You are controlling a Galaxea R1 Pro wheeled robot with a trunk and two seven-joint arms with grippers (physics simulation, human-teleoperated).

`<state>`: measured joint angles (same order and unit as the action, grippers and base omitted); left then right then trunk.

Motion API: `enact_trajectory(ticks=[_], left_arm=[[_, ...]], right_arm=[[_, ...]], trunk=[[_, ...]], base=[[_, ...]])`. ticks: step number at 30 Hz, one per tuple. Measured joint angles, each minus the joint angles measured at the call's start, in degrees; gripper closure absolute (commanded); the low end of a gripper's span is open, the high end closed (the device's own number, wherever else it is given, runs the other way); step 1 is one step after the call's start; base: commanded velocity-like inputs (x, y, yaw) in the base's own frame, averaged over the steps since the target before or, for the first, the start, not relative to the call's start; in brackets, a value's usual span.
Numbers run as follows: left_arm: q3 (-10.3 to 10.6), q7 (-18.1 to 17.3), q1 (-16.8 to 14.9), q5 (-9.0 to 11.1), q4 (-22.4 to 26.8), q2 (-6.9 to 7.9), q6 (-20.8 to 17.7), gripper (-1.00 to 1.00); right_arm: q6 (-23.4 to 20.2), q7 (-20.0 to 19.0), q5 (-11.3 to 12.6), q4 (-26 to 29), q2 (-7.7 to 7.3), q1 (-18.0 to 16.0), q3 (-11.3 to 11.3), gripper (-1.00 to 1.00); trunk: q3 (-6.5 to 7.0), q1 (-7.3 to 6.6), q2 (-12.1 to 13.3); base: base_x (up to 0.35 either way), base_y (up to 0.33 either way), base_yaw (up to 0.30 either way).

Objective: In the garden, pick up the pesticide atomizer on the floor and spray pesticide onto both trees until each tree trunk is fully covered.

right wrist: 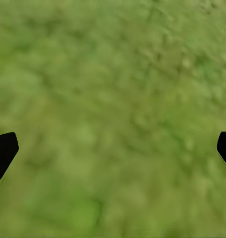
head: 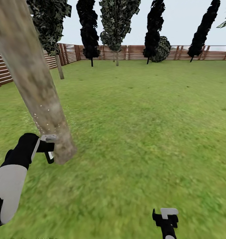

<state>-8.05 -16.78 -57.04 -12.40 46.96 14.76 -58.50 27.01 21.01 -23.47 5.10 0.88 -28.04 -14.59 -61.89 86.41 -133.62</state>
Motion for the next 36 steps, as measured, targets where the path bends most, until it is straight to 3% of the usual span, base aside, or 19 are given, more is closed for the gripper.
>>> enact_trajectory(ticks=[13,20,31,36], left_arm=[[-0.05,-0.01,0.09,0.08,0.02,0.04,0.05,1.0],[-2.67,0.0,0.0,-0.06,0.06,0.7,0.03,1.0],[-2.01,-0.01,0.01,-0.12,0.06,0.32,0.05,1.0],[-2.06,-0.15,-0.51,0.01,-0.74,0.7,-0.08,1.0]], right_arm=[[-0.02,0.0,0.0,0.0,0.0,0.0,0.0,-1.0],[0.0,0.0,0.0,0.0,0.0,0.0,0.0,-1.0],[-0.01,0.0,0.0,0.0,0.0,0.0,0.0,-1.0],[0.0,0.0,0.01,0.0,0.0,0.0,-0.01,-1.0]], trunk=[[0.0,0.0,0.0],[0.0,0.0,0.0],[0.0,0.0,0.0],[0.0,0.0,0.0]], base=[[0.222,-0.206,0.037],[0.193,-0.216,0.265],[0.052,-0.261,0.277],[-0.04,-0.048,0.277]])
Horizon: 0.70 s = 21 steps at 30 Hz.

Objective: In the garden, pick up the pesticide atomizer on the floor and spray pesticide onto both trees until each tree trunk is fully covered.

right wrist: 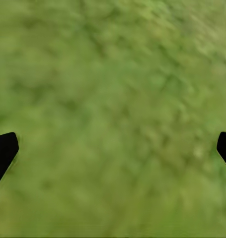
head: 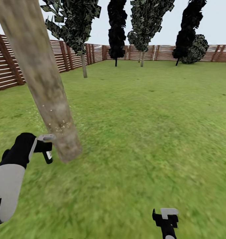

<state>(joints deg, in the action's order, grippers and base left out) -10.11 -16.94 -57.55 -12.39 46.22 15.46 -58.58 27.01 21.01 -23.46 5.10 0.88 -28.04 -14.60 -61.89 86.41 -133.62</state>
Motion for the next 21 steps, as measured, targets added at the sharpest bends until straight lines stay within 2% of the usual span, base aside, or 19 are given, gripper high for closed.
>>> enact_trajectory(ticks=[1,4,6,7,8,9,11,12,13,14,15,17,18,19,20,21], left_arm=[[0.03,-0.07,-0.51,-0.09,-1.55,0.13,-0.02,1.0],[0.1,-0.41,-6.89,-0.34,-7.42,2.53,-0.07,1.0],[0.86,-0.46,-10.61,0.09,-9.62,2.77,-0.14,1.0],[2.9,-0.51,-12.11,0.1,-10.75,2.79,-0.14,1.0],[6.55,-1.05,-14.77,0.35,-13.46,2.8,-0.29,1.0],[8.51,-5.61,-18.47,0.88,-17.48,2.85,-0.4,1.0],[9.15,-8.07,-20.04,-1.13,-18.61,3.39,-0.13,1.0],[9.2,-8.44,-20.18,-1.5,-18.82,4.51,-0.15,1.0],[9.29,-9.89,-20.14,-1.58,-19.0,6.47,-0.11,1.0],[9.36,-11.9,-20.09,-1.96,-19.06,7.61,0.03,1.0],[9.49,-13.43,-20.07,-1.3,-19.06,8.0,-0.09,1.0],[13.27,-14.45,-20.24,-1.1,-19.07,7.54,-0.34,1.0],[15.75,-15.25,-20.46,-1.39,-19.05,5.85,-0.3,1.0],[16.42,-15.72,-20.93,0.1,-19.05,4.98,-0.68,1.0],[16.78,-15.86,-21.44,-1.14,-19.06,4.82,-0.38,1.0],[16.94,-15.94,-22.03,-1.14,-19.06,4.9,-0.39,1.0]], right_arm=[[0.0,0.0,0.0,0.0,0.0,0.0,0.0,-1.0],[-0.02,0.0,0.0,0.0,0.0,0.0,0.02,-1.0],[-0.03,0.0,0.0,0.0,0.0,0.01,0.01,-1.0],[-0.01,0.0,0.0,0.0,-0.03,0.01,0.01,-1.0],[-0.02,0.0,0.0,0.0,-0.07,0.0,0.0,-1.0],[-0.02,0.0,0.0,0.0,-0.08,0.0,0.0,-1.0],[-0.03,0.0,-0.01,0.0,-0.09,0.0,0.01,-1.0],[-0.03,0.0,-0.01,0.0,-0.09,0.0,0.02,-1.0],[-0.03,0.0,-0.01,0.0,-0.09,0.0,0.02,-1.0],[-0.03,0.0,-0.01,0.0,-0.09,0.0,0.02,-1.0],[-0.03,0.0,0.0,0.0,-0.09,0.0,0.01,-1.0],[-0.03,0.0,0.0,0.0,-0.09,0.0,0.01,-1.0],[-0.03,0.0,-0.01,0.01,-0.09,0.0,0.01,-1.0],[-0.03,0.0,0.0,0.03,-0.09,0.0,0.01,-1.0],[-0.03,0.0,0.0,0.01,-0.09,0.0,0.0,-1.0],[-0.03,0.0,0.0,0.01,-0.09,0.0,0.0,-1.0]], trunk=[[0.0,0.0,0.0],[0.01,-0.01,0.0],[0.01,-0.01,0.0],[0.01,-0.01,0.0],[0.01,-0.01,0.0],[0.01,-0.01,0.0],[0.0,0.0,0.0],[0.0,0.0,0.0],[0.0,0.0,0.0],[0.0,0.0,0.0],[0.0,0.0,0.0],[0.0,0.0,0.0],[0.0,0.0,0.0],[0.0,0.0,0.0],[0.0,0.0,0.0],[0.0,0.0,0.0]], base=[[0.0,0.0,0.277],[0.0,0.0,0.216],[0.0,0.0,0.044],[0.0,0.0,0.01],[0.0,0.0,0.002],[0.0,0.0,0.0],[0.0,0.0,0.0],[0.0,0.0,0.0],[0.0,0.0,0.0],[0.0,0.0,0.0],[0.0,0.0,0.0],[0.0,0.0,0.0],[0.0,0.0,0.021],[0.0,0.0,0.12],[0.0,0.0,0.196],[0.0,0.0,0.216]])
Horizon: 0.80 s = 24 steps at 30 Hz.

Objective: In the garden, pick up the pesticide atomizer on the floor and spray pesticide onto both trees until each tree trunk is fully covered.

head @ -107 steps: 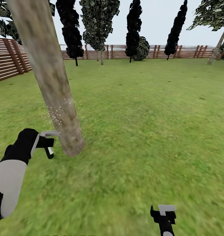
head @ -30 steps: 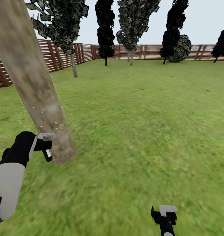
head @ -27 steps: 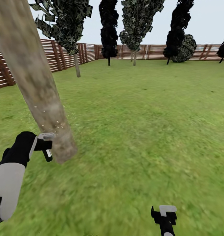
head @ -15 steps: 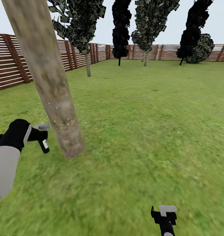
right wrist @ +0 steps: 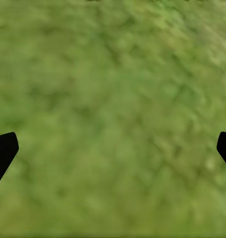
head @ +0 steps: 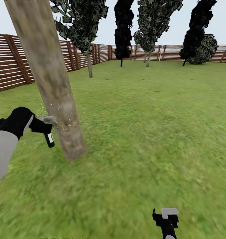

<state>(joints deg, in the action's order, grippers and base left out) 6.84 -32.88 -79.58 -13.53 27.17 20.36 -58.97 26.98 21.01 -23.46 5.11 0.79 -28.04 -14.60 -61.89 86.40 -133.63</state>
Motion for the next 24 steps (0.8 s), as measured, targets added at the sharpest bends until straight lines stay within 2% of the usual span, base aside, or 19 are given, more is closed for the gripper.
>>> enact_trajectory(ticks=[3,9,13,18,21,24], left_arm=[[0.14,-0.07,-0.32,-0.23,-0.01,0.72,0.02,1.0],[0.41,-0.08,0.3,-0.12,-0.01,0.45,0.0,1.0],[-0.01,-0.08,-0.14,-0.1,-0.01,0.8,0.0,1.0],[-0.17,-0.08,-0.18,-0.03,-0.01,0.75,0.03,1.0],[-0.23,-0.08,-0.11,-0.21,-0.01,0.79,0.13,1.0],[-0.24,-0.02,0.28,-0.17,-0.01,0.6,0.16,1.0]], right_arm=[[0.0,0.0,0.0,0.01,-0.02,0.0,0.0,-1.0],[0.0,0.0,0.0,0.06,-0.09,0.0,0.01,-1.0],[0.0,0.0,-0.01,0.03,-0.02,0.0,0.01,-1.0],[0.0,0.0,-0.01,0.0,0.08,0.0,0.08,-1.0],[0.0,0.0,-0.02,0.0,0.09,0.0,0.09,-1.0],[0.0,0.0,-0.02,-0.01,0.05,0.0,0.07,-1.0]], trunk=[[-0.01,0.0,0.0],[0.0,0.0,0.0],[0.0,0.0,0.0],[0.0,0.0,0.0],[0.0,0.0,0.0],[0.0,0.0,0.0]], base=[[0.172,-0.061,0.042],[0.249,-0.162,0.001],[-0.059,-0.23,0.0],[-0.026,-0.025,0.076],[0.142,-0.084,0.251],[0.258,-0.152,0.059]])
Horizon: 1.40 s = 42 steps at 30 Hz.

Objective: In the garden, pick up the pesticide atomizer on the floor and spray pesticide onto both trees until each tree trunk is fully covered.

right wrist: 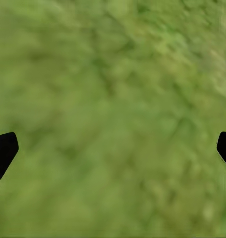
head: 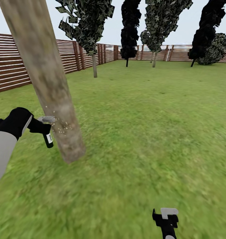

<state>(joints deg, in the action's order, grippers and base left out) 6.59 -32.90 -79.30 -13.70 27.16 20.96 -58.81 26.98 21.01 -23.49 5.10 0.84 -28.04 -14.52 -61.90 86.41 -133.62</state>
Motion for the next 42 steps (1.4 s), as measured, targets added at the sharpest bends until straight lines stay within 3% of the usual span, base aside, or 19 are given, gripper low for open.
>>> enact_trajectory(ticks=[8,18,21,24,30,37,42], left_arm=[[-0.08,0.12,0.12,-0.25,0.0,0.14,0.11,1.0],[-0.11,0.15,0.12,-0.3,0.0,0.32,0.11,1.0],[-0.1,0.25,0.59,-0.84,-0.77,2.26,0.3,1.0],[-0.22,0.36,1.95,-0.24,-3.54,3.25,0.29,1.0],[-0.5,0.46,2.1,0.01,-3.05,3.4,0.28,1.0],[-0.53,0.47,2.05,-0.02,-2.99,3.22,0.27,1.0],[-0.52,0.47,2.08,-0.08,-3.08,3.2,0.27,1.0]], right_arm=[[-0.01,0.0,-0.06,0.0,-0.05,0.0,0.02,-1.0],[0.0,-0.02,-0.02,0.0,-0.05,0.0,0.03,-1.0],[0.0,-0.02,-0.04,0.0,0.01,0.0,0.03,-1.0],[0.0,-0.02,-0.07,0.0,0.04,0.0,0.02,-1.0],[-0.01,-0.05,-0.07,0.0,0.04,0.0,0.02,-1.0],[-0.02,-0.07,-0.07,0.0,0.04,0.0,0.02,-1.0],[0.0,-0.09,-0.07,0.0,0.13,0.01,0.02,-1.0]], trunk=[[0.0,0.0,0.0],[0.0,0.0,0.0],[0.0,0.0,0.0],[0.0,0.0,0.0],[0.0,0.0,0.0],[0.0,0.0,0.0],[0.0,0.0,0.0]], base=[[0.257,-0.161,0.002],[0.014,-0.273,0.001],[0.081,-0.275,0.175],[0.118,-0.272,0.268],[0.216,-0.21,0.254],[0.261,-0.162,0.017],[-0.034,-0.134,0.176]])
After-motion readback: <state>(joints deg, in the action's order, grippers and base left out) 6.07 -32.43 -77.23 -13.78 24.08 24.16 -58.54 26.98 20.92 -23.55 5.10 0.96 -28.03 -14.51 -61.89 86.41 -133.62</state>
